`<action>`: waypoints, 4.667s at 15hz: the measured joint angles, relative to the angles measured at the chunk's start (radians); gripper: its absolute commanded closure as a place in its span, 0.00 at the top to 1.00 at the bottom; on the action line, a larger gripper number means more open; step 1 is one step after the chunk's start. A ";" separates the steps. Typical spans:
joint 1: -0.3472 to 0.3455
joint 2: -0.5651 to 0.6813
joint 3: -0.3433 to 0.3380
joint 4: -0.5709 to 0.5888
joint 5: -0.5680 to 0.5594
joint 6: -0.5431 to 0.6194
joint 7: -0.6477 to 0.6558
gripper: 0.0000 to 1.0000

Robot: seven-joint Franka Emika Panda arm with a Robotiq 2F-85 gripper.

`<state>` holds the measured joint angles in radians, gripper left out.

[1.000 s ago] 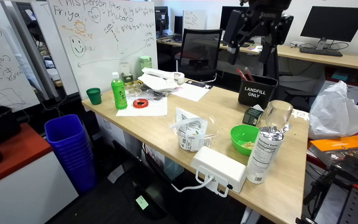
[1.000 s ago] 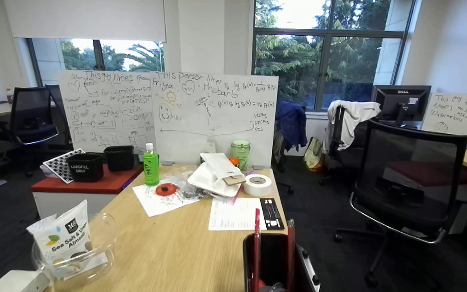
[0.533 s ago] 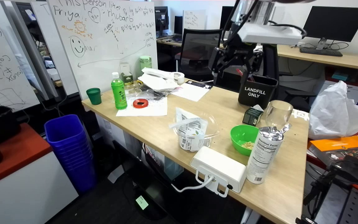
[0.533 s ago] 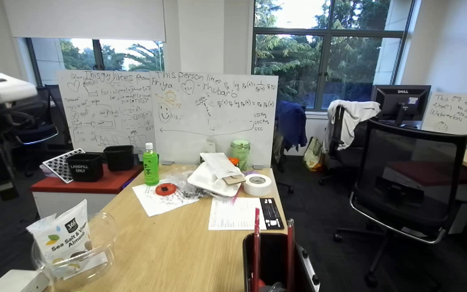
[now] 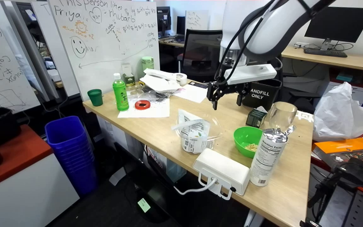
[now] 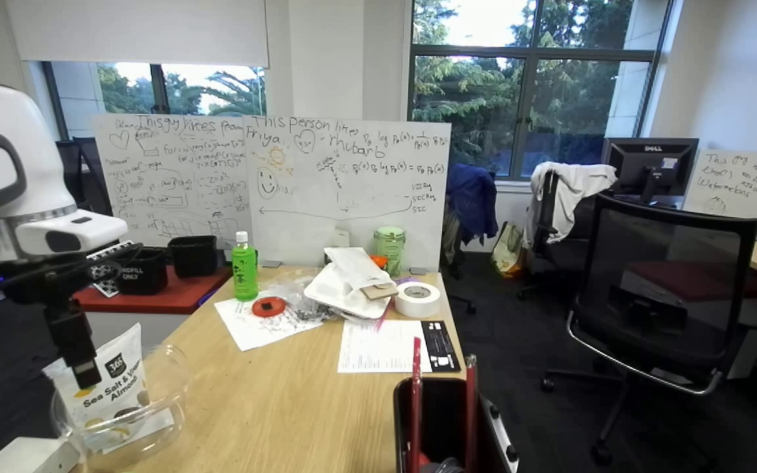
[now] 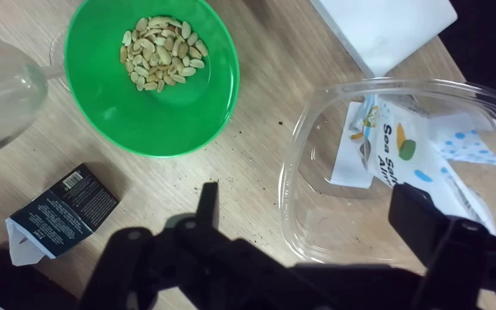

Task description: Move the clear bowl to the right

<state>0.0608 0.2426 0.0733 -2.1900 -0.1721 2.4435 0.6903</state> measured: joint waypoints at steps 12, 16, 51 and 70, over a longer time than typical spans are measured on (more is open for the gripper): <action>0.045 0.061 -0.055 0.022 -0.001 0.016 0.012 1.00; 0.061 0.184 -0.091 0.076 0.001 0.067 0.012 1.00; -0.027 0.386 -0.164 0.279 0.383 0.129 -0.029 0.02; -0.009 0.255 -0.212 0.012 0.514 0.375 0.127 0.81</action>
<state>0.0516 0.4979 -0.1386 -2.1782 0.3423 2.8182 0.8168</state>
